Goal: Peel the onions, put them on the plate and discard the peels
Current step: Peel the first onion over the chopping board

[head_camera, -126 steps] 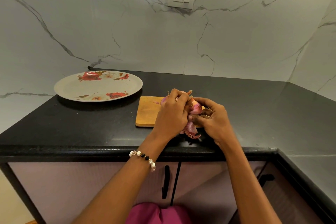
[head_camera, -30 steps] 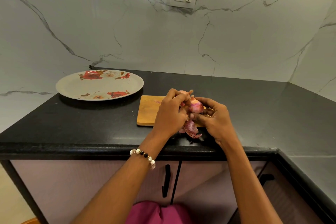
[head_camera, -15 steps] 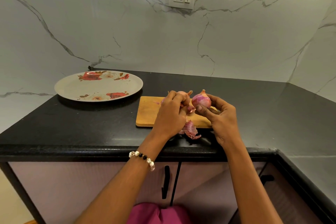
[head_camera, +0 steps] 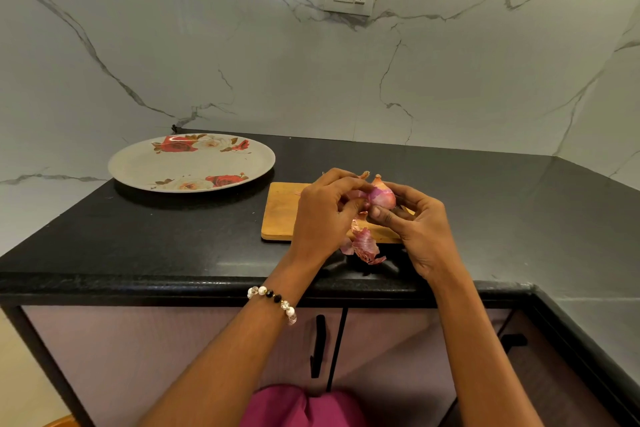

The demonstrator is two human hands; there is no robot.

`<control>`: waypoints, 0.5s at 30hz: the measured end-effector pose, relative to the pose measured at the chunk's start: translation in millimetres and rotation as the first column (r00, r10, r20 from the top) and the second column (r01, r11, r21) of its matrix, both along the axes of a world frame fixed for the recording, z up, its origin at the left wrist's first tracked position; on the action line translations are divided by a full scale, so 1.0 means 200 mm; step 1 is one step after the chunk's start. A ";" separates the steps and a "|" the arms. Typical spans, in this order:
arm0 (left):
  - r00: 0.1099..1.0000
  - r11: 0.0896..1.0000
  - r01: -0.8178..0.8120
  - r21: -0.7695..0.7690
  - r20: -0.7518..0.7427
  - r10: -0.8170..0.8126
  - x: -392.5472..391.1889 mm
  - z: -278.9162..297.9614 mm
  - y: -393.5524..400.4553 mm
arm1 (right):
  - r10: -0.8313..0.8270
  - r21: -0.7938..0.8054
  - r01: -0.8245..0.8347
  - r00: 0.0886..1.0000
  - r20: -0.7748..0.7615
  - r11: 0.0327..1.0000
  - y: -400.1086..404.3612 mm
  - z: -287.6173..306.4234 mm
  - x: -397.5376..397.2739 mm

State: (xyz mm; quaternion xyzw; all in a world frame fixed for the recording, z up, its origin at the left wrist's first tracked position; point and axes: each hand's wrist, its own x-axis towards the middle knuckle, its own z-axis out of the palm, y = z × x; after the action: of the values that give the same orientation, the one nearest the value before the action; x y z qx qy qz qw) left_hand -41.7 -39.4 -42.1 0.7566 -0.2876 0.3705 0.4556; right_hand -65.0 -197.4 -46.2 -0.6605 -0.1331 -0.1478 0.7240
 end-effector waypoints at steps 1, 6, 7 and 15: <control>1.000 1.000 -0.006 -0.005 0.002 0.006 0.00 0.00 0.00 | 0.008 -0.002 -0.008 1.000 -0.001 1.000 0.00 0.00 0.00; 1.000 0.999 -0.026 -0.031 -0.005 0.026 0.01 0.00 0.01 | 0.025 0.004 -0.025 1.000 -0.014 1.000 0.01 0.00 -0.01; 1.000 0.999 -0.026 -0.029 -0.004 0.026 0.01 0.00 0.01 | 0.024 0.003 -0.024 1.000 -0.014 1.000 0.00 0.00 0.00; 0.999 0.997 -0.050 0.058 -0.003 0.050 0.01 -0.02 -0.01 | 0.021 0.004 -0.021 0.999 -0.032 1.000 0.00 -0.01 0.00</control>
State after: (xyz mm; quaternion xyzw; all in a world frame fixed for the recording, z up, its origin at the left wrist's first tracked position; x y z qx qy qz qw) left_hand -39.9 -40.8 -45.4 0.7772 -0.2783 0.3717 0.4246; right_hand -65.4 -197.3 -47.6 -0.6600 -0.1281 -0.1297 0.7288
